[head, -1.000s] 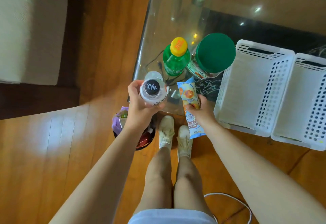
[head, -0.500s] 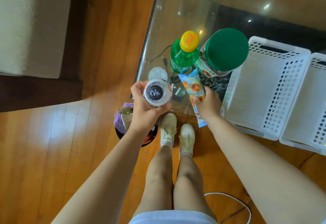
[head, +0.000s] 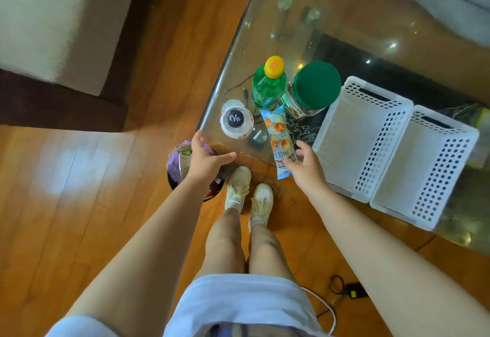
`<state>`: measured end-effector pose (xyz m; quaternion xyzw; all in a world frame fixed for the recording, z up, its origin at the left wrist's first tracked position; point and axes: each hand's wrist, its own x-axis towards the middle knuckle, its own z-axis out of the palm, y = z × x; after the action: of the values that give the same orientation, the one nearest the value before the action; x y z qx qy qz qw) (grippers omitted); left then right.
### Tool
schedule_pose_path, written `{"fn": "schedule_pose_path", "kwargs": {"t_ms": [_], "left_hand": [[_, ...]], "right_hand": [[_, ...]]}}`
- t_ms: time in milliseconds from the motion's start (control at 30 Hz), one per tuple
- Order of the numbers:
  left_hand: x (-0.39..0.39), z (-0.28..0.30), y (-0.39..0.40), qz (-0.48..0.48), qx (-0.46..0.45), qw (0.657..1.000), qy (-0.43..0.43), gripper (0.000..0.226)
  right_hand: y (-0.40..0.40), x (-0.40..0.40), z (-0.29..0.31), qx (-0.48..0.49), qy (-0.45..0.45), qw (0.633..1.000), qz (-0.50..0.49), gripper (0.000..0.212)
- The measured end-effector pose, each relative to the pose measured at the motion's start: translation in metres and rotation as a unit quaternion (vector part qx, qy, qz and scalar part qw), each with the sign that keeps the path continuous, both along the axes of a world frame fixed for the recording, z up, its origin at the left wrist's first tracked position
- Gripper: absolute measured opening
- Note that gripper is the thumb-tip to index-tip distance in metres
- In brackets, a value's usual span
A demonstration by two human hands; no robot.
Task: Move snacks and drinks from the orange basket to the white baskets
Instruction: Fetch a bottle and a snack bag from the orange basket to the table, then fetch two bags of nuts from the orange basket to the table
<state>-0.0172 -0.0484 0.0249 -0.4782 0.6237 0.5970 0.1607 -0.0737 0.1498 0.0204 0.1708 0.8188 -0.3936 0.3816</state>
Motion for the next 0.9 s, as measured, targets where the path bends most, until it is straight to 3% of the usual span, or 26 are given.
{"fn": "schedule_pose_path", "kwargs": {"t_ms": [167,267,400,567,900], "left_hand": [[0.063,0.062,-0.009,0.14,0.089,0.984,-0.069,0.046],[0.111,0.094,-0.012,0.181,0.105,0.975,-0.068,0.036],[0.178,0.125,-0.008,0.262,0.088,0.958,-0.075,0.022],[0.281,0.142,0.003,0.375,0.087,0.917,-0.1,0.023],[0.504,0.156,0.03,0.6,0.118,0.78,-0.131,0.032]], "right_hand": [[0.014,0.035,0.067,-0.017,-0.085,0.994,0.059,0.035],[0.012,0.054,0.1,-0.034,-0.121,0.988,0.085,0.032],[-0.001,0.08,0.127,-0.022,-0.156,0.968,0.195,0.029],[-0.046,0.121,0.144,0.02,-0.163,0.927,0.337,0.033],[-0.165,0.259,0.149,0.051,-0.13,0.85,0.508,0.026]]}}
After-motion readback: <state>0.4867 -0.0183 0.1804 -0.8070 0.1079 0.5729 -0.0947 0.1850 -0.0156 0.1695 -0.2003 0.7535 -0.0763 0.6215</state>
